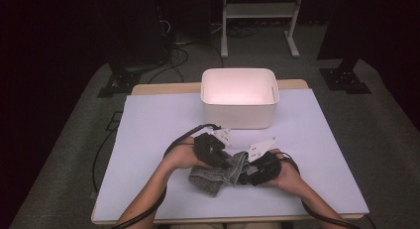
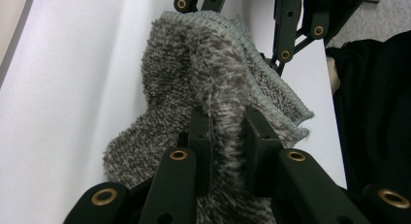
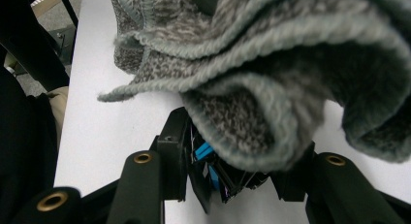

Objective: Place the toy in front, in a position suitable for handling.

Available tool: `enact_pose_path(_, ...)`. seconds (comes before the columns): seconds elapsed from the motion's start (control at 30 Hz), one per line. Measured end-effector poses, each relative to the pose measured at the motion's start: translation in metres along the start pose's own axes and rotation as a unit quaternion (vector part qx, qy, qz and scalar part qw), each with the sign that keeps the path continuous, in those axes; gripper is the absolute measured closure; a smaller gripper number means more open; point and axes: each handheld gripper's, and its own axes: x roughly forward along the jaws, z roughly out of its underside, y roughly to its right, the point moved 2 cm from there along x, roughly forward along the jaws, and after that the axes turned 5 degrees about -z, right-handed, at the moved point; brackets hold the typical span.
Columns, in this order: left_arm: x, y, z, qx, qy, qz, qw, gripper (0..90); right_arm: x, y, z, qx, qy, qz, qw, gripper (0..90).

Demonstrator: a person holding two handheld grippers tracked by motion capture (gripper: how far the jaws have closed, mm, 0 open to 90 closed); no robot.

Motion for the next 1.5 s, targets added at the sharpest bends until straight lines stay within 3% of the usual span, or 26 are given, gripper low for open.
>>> enact_pose_path(0.17,-0.016,-0.003,0.017,-0.017,0.005,-0.016,0.9997,75.9,0.0,0.0,0.0,-0.004,0.001,0.002,1.0,54.8)
enact_pose_path(0.3,-0.032,-0.005,0.04,-0.039,0.004,-0.029,0.9988,76.0,0.001,0.0,0.001,0.002,0.001,-0.001,1.0,54.6)
enact_pose_path(0.5,-0.041,-0.005,0.063,-0.063,0.012,-0.031,0.9974,76.0,0.002,0.001,-0.003,0.005,-0.006,-0.009,0.9999,51.2)
enact_pose_path(0.6,-0.037,-0.004,0.064,-0.066,0.016,-0.03,0.9973,76.0,0.005,0.002,-0.008,0.003,-0.009,-0.016,0.9998,45.0)
enact_pose_path(0.83,-0.037,-0.004,0.064,-0.068,0.017,-0.028,0.9972,75.9,0.02,0.0,-0.023,-0.016,-0.026,-0.022,0.9993,42.7)
enact_pose_path(0.97,-0.036,-0.004,0.063,-0.068,0.015,-0.031,0.9971,75.9,0.029,0.0,-0.026,-0.017,-0.035,-0.027,0.9989,46.7)
enact_pose_path(1.03,-0.036,-0.004,0.063,-0.067,0.016,-0.032,0.9971,75.9,0.033,0.001,-0.025,-0.025,-0.039,-0.014,0.9988,52.3)
enact_pose_path(1.13,-0.036,-0.005,0.063,-0.071,0.021,-0.034,0.9967,75.9,0.031,0.001,-0.025,-0.029,-0.037,-0.015,0.9988,53.8)
enact_pose_path(1.27,-0.036,-0.009,0.059,-0.074,0.022,-0.03,0.9966,76.0,0.028,0.007,-0.025,-0.023,-0.034,-0.033,0.9986,54.5)
enact_pose_path(1.43,-0.035,-0.02,0.047,-0.074,0.035,-0.032,0.9961,76.3,0.011,0.024,-0.033,-0.025,-0.026,0.001,0.9994,55.1)
enact_pose_path(1.5,-0.032,-0.024,0.042,-0.072,0.029,-0.033,0.9964,76.3,0.007,0.029,-0.035,-0.033,-0.032,0.021,0.9987,55.1)
